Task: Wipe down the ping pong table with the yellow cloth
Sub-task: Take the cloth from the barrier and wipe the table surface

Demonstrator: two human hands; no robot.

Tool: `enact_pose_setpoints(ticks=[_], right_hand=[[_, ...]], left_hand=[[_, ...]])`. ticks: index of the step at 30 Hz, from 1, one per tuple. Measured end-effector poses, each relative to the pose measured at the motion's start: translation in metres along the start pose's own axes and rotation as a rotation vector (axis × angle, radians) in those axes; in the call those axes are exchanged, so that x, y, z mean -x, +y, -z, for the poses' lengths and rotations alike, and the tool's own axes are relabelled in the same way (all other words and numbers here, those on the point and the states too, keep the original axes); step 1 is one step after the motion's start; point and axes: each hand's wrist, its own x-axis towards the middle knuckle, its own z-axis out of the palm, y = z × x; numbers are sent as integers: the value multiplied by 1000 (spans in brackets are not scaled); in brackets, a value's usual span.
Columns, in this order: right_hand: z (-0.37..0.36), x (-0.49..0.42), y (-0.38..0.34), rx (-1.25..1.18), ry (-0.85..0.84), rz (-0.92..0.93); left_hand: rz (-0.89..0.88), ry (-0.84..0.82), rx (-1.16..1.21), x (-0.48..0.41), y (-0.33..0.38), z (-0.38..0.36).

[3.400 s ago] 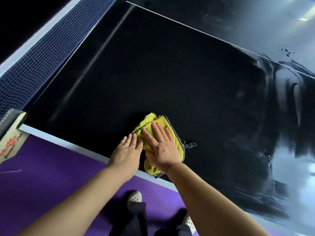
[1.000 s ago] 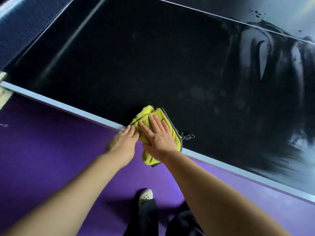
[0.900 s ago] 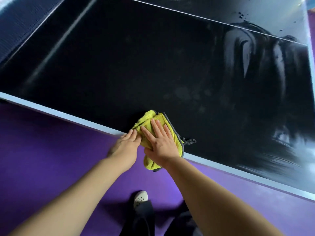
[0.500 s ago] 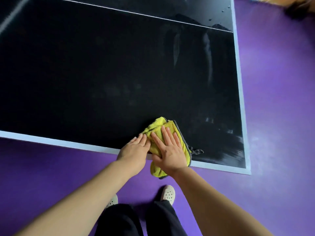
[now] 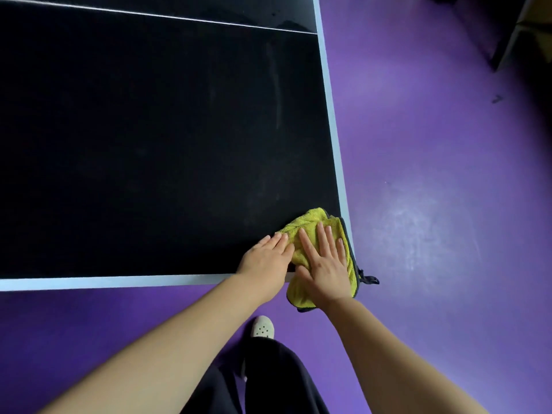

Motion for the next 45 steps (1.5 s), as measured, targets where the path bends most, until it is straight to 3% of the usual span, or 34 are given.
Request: enact_pose_setpoints(ticks=[7,14,25,28,33,45], right_hand=[[13,-41,-11,10,23,-151],[20,-106,-58,-78,90,-311],[-27,-99,-221,-5,-16,190],[-40,-88,-241,14,-63,309],[-41,-90,-227,-3,-37,384],[23,-153,-70,61,12,247]], left_hand=[[75,166,98,23,-38,-4],[193,229,201,69,-102,-17],[367,267,174,115,-193,-9],[397,205,137,113,-207,-6],[346,43,47,98,-201,-11],[115,2,96,-51,-137,44]])
